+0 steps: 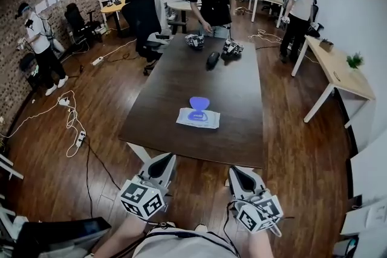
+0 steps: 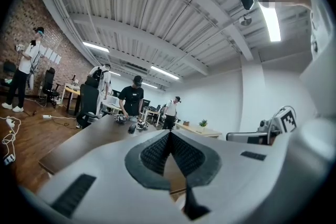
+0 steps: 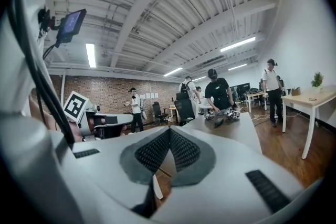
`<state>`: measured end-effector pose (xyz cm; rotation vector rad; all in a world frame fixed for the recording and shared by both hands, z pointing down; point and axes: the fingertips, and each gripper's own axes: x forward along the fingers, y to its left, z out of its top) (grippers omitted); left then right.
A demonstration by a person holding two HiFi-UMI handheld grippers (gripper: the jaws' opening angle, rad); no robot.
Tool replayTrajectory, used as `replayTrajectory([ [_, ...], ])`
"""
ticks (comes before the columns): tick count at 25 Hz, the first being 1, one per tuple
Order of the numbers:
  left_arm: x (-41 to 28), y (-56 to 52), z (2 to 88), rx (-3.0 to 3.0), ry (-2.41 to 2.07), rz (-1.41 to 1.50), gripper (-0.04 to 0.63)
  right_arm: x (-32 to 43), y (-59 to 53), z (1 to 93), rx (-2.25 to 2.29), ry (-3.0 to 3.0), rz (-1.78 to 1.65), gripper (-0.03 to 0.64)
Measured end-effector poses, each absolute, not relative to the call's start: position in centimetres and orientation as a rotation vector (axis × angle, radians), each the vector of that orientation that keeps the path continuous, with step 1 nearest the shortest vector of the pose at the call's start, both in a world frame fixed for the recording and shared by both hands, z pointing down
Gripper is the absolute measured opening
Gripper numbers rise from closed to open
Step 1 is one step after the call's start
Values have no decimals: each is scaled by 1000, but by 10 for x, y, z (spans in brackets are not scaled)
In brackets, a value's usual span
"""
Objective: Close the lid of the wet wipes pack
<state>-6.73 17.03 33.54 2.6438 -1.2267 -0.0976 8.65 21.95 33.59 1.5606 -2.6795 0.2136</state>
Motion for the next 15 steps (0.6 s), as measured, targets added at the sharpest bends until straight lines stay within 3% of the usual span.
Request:
replayTrajectory([
  [15, -29, 166, 341, 2634, -1280, -58, 2, 120, 206, 346, 1474, -2705, 241, 3],
])
